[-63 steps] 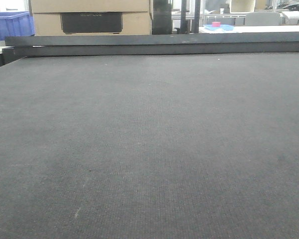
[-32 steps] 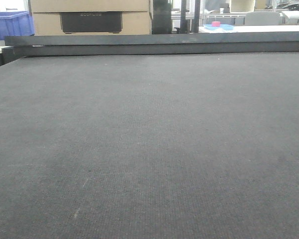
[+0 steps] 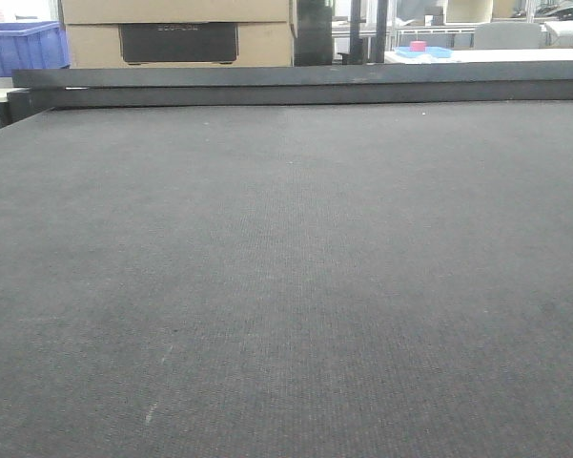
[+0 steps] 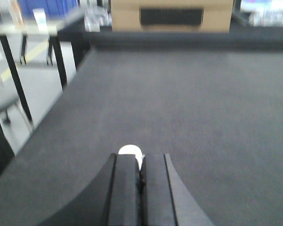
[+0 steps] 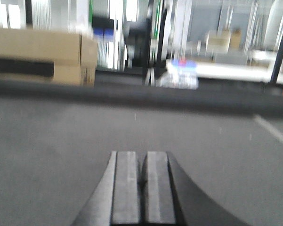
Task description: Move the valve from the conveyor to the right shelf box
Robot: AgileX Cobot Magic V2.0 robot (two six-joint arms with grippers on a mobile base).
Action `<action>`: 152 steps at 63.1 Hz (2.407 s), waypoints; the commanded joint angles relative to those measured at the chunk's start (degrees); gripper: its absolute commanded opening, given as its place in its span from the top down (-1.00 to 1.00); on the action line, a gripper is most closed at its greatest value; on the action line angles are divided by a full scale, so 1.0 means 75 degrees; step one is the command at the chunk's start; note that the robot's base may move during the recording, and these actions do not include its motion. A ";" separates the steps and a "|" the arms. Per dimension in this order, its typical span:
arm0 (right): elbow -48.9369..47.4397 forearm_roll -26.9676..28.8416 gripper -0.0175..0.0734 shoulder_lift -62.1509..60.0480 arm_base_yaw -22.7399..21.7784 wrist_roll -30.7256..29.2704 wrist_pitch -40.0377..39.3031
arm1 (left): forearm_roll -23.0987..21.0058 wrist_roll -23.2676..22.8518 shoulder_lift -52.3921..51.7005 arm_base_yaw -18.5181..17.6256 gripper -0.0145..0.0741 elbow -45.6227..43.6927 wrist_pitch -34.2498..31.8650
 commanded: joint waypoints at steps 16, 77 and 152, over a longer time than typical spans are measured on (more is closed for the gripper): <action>-0.2657 -0.0110 0.98 0.3360 0.0028 -0.0007 0.3021 | -0.0546 -0.0022 0.3979 -0.0049 0.92 -0.2542 0.1694; -0.7402 -0.0230 0.76 0.9522 0.0028 0.0408 0.6514 | -0.0592 -0.0243 0.7025 -0.0030 0.92 -0.3489 0.1975; -0.6523 0.0239 -0.60 1.1059 -0.1244 -0.0072 0.6063 | -0.0592 -0.0243 0.7025 -0.0030 0.92 -0.3489 0.1913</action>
